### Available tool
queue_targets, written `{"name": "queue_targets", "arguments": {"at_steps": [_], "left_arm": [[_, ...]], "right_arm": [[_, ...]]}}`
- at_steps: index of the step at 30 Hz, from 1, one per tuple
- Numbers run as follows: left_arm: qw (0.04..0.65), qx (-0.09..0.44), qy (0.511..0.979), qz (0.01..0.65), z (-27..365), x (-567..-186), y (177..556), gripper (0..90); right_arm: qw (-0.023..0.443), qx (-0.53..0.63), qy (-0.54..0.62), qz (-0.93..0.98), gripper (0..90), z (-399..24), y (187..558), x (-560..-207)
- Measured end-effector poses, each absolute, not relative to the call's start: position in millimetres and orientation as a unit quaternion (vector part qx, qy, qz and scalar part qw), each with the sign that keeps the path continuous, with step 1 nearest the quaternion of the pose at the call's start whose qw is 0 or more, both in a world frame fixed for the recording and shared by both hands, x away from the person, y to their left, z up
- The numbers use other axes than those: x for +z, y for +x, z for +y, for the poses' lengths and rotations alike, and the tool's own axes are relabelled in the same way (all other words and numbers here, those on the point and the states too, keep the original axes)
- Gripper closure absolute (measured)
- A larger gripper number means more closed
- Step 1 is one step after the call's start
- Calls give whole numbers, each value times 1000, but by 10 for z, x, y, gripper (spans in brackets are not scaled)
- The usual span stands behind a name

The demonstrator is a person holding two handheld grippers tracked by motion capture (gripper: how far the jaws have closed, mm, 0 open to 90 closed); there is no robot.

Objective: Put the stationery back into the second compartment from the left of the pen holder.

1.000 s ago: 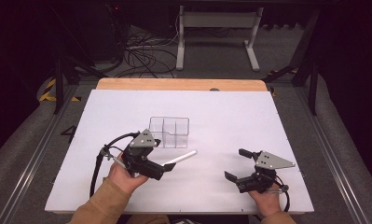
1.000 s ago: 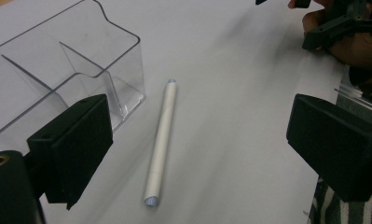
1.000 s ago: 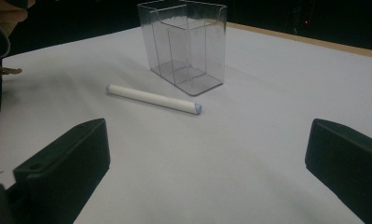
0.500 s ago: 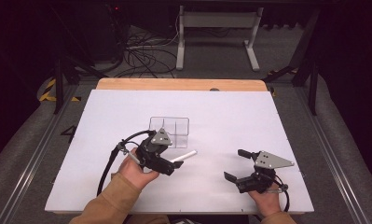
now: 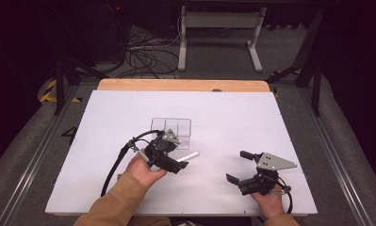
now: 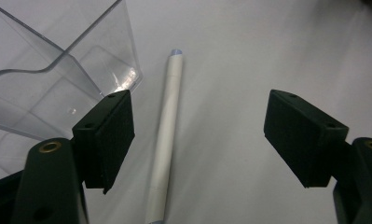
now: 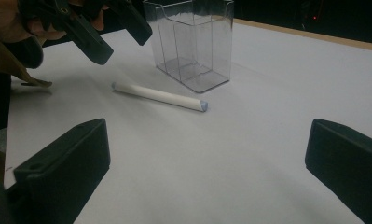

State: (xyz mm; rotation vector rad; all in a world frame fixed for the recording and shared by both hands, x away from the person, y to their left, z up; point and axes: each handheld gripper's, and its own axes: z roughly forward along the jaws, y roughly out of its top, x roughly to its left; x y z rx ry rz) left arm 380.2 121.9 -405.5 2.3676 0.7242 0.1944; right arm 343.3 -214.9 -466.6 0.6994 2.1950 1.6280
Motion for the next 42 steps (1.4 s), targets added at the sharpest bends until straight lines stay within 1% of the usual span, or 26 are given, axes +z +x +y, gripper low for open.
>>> {"name": "queue_targets", "arguments": {"at_steps": [5,10,18,27,35,42], "left_arm": [[313,62,905,281,1177,-4112,3846,291],[297,67,911,279,1151,-4168,3892,313],[260,79,926,262,1036,-4255,3934,426],[229,83,937,249,926,-4333,4011,525],[214,79,942,246,847,-4373,4071,584],[202,86,943,250,788,-4415,4106,633]], "right_arm": [[158,570,243,769,6,-2147,3431,-4666],[157,570,242,769,6,-2146,3430,-4666],[156,571,239,770,6,-2141,3431,-4668],[153,571,237,771,7,-2137,3429,-4669],[151,571,236,772,7,-2134,3429,-4670],[153,570,235,772,12,-2129,3428,-4674]]}}
